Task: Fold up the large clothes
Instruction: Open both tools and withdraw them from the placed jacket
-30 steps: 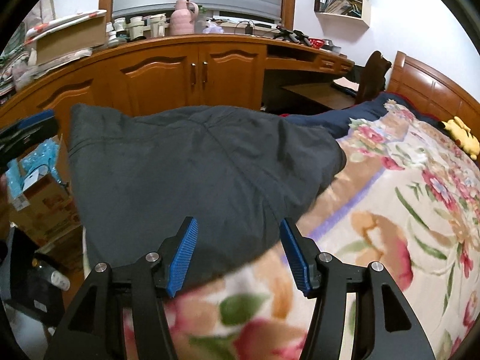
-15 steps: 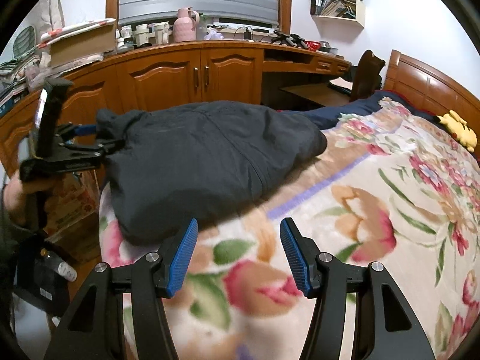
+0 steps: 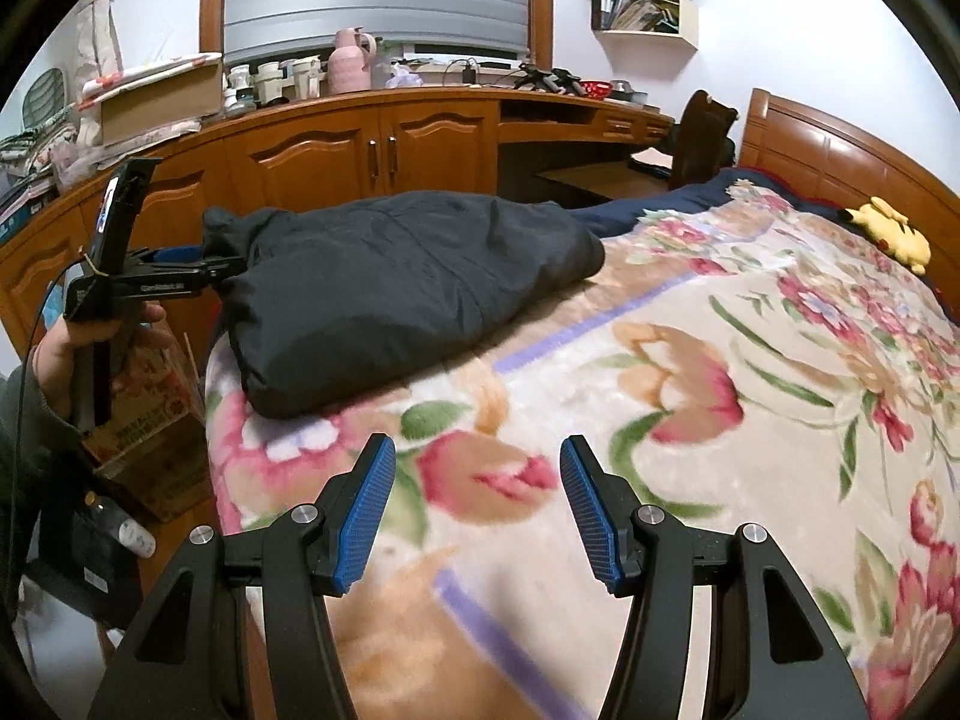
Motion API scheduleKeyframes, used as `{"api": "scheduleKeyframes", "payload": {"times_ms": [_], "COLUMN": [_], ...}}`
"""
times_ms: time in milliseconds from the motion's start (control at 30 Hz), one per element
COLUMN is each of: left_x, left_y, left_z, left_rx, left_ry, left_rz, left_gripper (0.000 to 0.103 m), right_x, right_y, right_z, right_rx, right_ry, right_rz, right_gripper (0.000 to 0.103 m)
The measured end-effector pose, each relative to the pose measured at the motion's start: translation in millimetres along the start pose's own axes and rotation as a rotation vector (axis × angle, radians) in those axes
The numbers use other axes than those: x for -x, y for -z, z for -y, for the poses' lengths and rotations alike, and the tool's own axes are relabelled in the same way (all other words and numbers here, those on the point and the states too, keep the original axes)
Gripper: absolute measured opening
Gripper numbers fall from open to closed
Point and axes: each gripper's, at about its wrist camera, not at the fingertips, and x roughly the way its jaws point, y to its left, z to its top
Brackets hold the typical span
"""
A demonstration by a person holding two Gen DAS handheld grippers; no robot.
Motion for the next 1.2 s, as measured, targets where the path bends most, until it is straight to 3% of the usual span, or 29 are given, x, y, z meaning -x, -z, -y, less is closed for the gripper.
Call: {"api": "scheduleKeyframes", "payload": {"times_ms": [167, 333, 433, 533, 667, 767, 1000, 1200], "left_x": [19.9, 42.0, 52.0, 58.9, 62.9, 64.4, 67.0, 65.7], "left_y": [-1.6, -4.4, -5.5, -5.0, -4.2, -2.4, 4.3, 16.7], "left_z": [20.0, 52.6, 76.5, 106.5, 142.5, 174.2, 246.6, 307.8], "left_rx": [-0.048, -0.081, -0.098, -0.114, -0.138, -0.168, -0.204, -0.236], "left_ry": [-0.007, 0.034, 0.073, 0.127, 0.188, 0.228, 0.313, 0.372], "left_rz": [0.025, 0.066, 0.089, 0.107, 0.112, 0.115, 0.115, 0.087], "left_gripper": [0.103, 0.103, 0.103, 0.103, 0.103, 0.103, 0.103, 0.103], "right_x": [12.5, 28.0, 35.8, 42.6, 51.2, 58.3, 82.3, 107.2], "right_y": [8.8, 22.2, 30.7, 38.1, 48.9, 59.0, 80.6, 101.5], "right_z": [0.2, 7.5, 14.2, 23.4, 36.8, 46.9, 66.3, 89.9], "right_rx": [-0.016, -0.03, -0.037, -0.05, -0.073, -0.089, -0.092, -0.169], "right_ry": [0.003, 0.005, 0.014, 0.024, 0.035, 0.066, 0.134, 0.166], "right_rz": [0.014, 0.029, 0.034, 0.039, 0.043, 0.048, 0.06, 0.096], "right_gripper": [0.059, 0.059, 0.06, 0.069, 0.072, 0.084, 0.085, 0.085]}}
